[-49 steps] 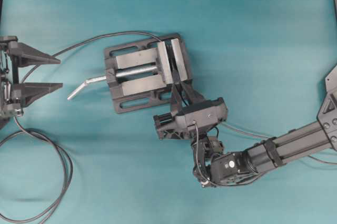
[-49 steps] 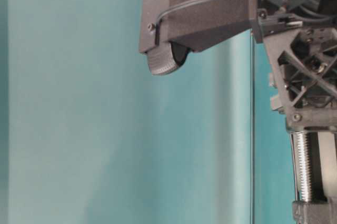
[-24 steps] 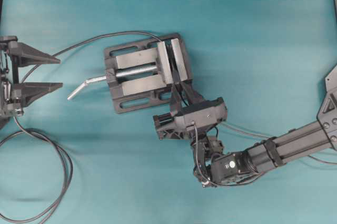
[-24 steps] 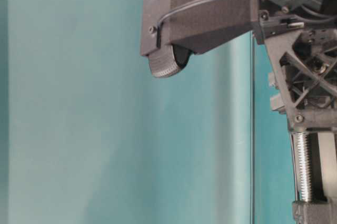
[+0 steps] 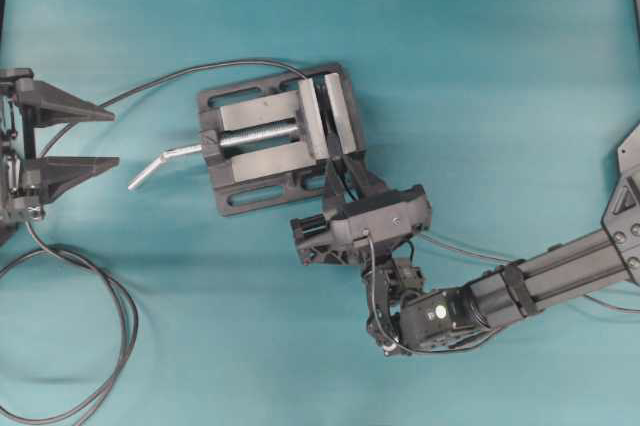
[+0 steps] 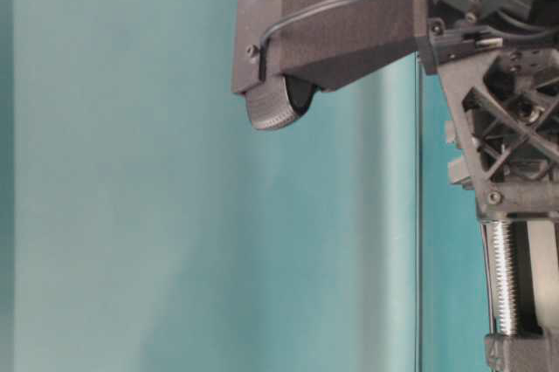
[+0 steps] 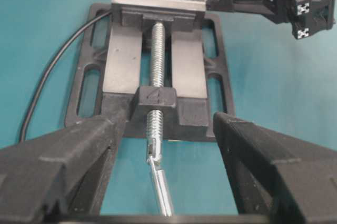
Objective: Insert the USB cable into the fixed female connector.
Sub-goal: 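Press the plug fully into the port, holding with the right gripper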
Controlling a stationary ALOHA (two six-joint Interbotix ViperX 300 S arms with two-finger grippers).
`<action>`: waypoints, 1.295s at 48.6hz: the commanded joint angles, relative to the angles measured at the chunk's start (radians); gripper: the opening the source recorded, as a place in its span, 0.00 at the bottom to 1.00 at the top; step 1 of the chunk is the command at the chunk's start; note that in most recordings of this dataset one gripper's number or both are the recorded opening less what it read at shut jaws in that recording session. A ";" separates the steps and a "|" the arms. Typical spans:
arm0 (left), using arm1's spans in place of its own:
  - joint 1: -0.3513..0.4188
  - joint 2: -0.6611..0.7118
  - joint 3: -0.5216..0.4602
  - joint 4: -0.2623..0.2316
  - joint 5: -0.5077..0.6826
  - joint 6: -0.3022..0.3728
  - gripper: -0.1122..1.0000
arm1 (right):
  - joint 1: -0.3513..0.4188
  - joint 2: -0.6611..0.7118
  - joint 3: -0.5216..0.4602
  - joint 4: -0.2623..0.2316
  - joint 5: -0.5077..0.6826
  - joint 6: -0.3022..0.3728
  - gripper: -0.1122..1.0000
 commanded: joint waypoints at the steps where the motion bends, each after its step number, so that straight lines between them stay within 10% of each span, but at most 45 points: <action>1: 0.002 0.006 -0.008 0.003 -0.009 0.012 0.85 | -0.163 -0.021 -0.002 -0.015 0.002 -0.003 0.29; 63: 0.000 -0.084 -0.002 0.003 0.071 0.002 0.85 | -0.256 -0.046 0.046 -0.015 0.083 -0.064 0.29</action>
